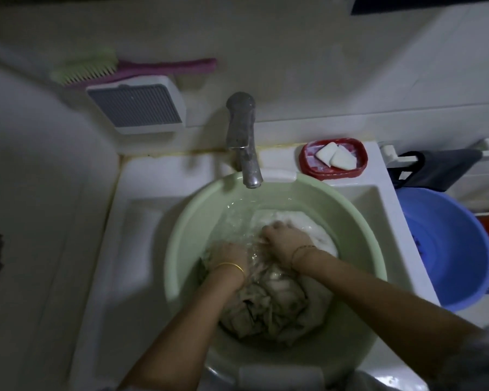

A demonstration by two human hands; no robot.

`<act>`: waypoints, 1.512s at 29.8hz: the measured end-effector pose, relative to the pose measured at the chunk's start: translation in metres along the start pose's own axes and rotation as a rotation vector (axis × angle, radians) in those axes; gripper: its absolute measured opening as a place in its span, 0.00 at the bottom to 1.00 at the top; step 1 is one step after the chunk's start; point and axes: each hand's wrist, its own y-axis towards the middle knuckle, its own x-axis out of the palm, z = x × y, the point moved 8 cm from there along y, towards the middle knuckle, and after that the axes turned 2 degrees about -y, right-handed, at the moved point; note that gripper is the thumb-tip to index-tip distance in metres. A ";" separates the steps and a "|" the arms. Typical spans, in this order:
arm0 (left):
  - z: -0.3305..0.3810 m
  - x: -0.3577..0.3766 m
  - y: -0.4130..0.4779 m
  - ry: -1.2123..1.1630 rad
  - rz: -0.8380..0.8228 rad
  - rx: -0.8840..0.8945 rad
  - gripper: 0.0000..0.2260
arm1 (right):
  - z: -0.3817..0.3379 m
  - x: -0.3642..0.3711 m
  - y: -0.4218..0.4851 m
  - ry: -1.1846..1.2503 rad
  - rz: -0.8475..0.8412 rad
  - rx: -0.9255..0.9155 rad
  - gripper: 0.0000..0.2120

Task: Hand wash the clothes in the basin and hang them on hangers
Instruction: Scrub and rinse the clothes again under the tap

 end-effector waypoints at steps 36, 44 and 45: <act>-0.009 -0.071 -0.100 -0.189 0.570 -0.040 0.17 | 0.008 -0.072 -0.093 0.695 0.522 0.231 0.12; 0.012 0.031 -0.031 -0.174 0.069 0.004 0.24 | -0.024 0.038 -0.048 0.014 0.022 0.178 0.30; 0.011 0.039 -0.025 -0.168 0.038 -0.004 0.25 | -0.026 0.047 -0.044 -0.057 -0.030 0.169 0.33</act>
